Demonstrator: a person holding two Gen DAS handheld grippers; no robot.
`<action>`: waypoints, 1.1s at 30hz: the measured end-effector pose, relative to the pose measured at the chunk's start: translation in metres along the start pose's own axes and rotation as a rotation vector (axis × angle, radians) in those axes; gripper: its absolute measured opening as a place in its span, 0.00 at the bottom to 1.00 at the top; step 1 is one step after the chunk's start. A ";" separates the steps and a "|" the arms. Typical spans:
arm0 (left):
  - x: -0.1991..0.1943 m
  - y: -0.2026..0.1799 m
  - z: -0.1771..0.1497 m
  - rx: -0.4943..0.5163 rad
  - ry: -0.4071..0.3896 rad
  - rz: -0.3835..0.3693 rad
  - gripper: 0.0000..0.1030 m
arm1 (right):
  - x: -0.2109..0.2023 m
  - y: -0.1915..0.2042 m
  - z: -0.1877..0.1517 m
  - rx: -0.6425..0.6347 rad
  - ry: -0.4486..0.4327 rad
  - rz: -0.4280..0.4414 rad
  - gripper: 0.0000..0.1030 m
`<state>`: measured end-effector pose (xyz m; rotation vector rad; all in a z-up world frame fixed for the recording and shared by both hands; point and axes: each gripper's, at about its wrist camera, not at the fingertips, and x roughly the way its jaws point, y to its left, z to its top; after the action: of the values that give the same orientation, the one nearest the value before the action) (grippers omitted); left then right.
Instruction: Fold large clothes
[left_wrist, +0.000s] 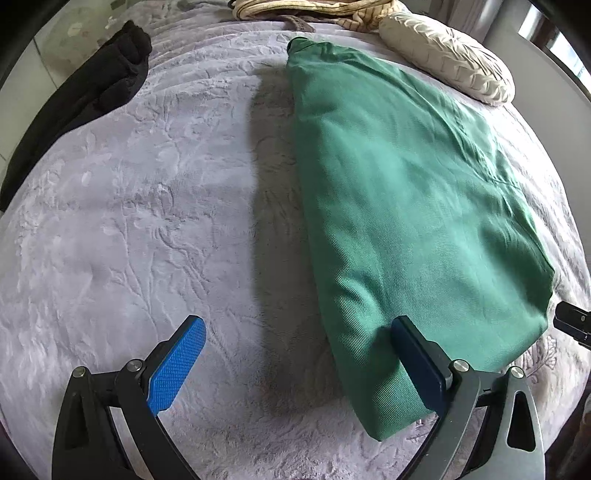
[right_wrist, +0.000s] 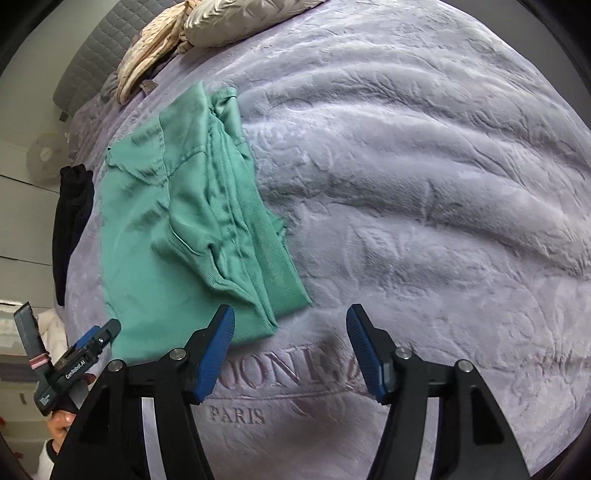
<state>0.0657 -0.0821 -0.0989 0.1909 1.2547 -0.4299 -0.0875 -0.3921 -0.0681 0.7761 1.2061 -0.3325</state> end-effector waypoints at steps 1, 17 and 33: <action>0.000 0.001 0.001 -0.006 -0.004 -0.002 0.98 | 0.000 0.002 0.002 -0.004 -0.002 0.003 0.65; 0.005 0.020 0.045 -0.046 0.022 -0.186 0.99 | 0.020 0.030 0.070 -0.107 0.024 0.183 0.80; 0.067 -0.008 0.056 -0.086 0.151 -0.407 0.99 | 0.114 0.041 0.169 -0.070 0.175 0.494 0.83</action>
<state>0.1273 -0.1244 -0.1441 -0.1108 1.4622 -0.7199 0.0975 -0.4612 -0.1340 1.0261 1.1374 0.1863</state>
